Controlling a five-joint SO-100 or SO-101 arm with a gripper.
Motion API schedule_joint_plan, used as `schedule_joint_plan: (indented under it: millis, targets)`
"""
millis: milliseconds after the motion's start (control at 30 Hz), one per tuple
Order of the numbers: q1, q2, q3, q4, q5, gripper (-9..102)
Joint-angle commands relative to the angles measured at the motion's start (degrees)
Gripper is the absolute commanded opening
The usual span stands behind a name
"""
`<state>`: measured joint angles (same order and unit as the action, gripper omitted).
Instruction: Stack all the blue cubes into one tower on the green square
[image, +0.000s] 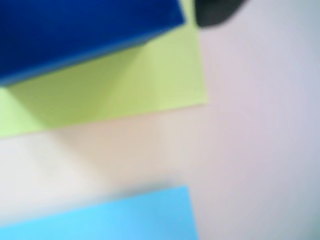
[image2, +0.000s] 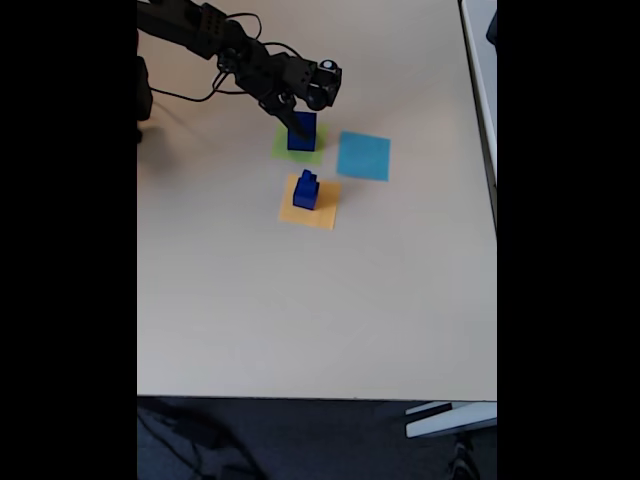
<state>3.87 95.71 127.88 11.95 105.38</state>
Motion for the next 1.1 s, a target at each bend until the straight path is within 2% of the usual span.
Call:
schedule_joint_plan:
  millis: [0,800,1067]
  targets:
    - [0.7,0.2,-3.3,0.0,1.5,29]
    - [2.7,-0.8,-3.7,-1.2,4.8,29]
    - [2.9,-1.0,-4.1,-1.0,3.2,30]
